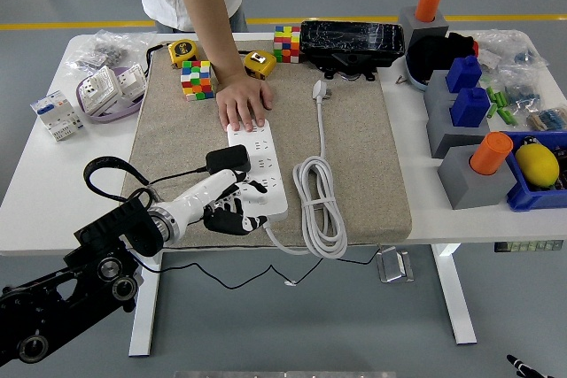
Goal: Put the plug near the board,insert it into the board,press the button,pull the plug out
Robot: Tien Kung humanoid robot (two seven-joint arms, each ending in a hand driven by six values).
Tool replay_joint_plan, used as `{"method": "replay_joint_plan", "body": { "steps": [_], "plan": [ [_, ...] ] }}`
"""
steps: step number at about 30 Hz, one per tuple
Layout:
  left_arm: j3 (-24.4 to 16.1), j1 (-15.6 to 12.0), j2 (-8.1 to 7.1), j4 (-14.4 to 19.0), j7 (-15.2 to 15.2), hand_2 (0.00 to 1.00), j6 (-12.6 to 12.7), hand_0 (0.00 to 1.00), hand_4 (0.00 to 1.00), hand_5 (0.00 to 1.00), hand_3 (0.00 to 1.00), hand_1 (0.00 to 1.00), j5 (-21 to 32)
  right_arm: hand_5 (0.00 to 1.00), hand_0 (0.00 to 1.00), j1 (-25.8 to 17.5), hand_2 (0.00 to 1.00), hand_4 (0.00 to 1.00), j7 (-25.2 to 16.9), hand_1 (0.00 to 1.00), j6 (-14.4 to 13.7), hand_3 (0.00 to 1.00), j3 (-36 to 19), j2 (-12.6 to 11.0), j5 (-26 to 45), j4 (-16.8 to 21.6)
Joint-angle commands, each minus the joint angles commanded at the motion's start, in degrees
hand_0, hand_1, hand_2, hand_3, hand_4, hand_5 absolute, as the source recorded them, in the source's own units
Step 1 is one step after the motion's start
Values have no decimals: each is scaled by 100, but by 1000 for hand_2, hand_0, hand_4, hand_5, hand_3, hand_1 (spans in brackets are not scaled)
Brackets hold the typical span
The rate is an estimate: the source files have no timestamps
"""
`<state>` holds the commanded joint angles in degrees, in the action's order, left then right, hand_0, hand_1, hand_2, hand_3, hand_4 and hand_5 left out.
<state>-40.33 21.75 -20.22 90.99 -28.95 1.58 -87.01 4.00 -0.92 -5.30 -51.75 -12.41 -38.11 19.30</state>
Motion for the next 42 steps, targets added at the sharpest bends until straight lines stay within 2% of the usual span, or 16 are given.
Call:
{"method": "replay_joint_plan", "body": {
  "steps": [31,34,35,40,41,42],
  "plan": [
    [350,106,95,-530,-210,144,-191,73,773,2,825,91,29,487,611,-20,644,950,-3,640,-3,552,-57,-2,-36,41],
    [269,73,98,-497,-15,144,-70,73,773,2,825,91,22,487,611,-22,644,950,-5,640,-5,552,-67,-3,-39,43],
    [214,64,98,-472,125,168,15,96,686,2,761,113,67,487,611,-24,644,950,-6,640,-6,552,-73,-3,-39,43],
    [7,62,86,-473,833,168,340,96,686,2,761,113,645,487,611,-29,644,950,-3,640,-5,552,-83,2,-39,37],
    [-16,64,82,-492,888,286,350,220,760,188,567,186,737,488,610,-27,644,950,-3,640,-5,552,-86,3,-39,39],
    [-44,66,72,-537,978,286,396,220,760,188,567,186,874,488,610,-26,644,950,-5,640,-5,552,-90,4,-38,43]
  ]
}}
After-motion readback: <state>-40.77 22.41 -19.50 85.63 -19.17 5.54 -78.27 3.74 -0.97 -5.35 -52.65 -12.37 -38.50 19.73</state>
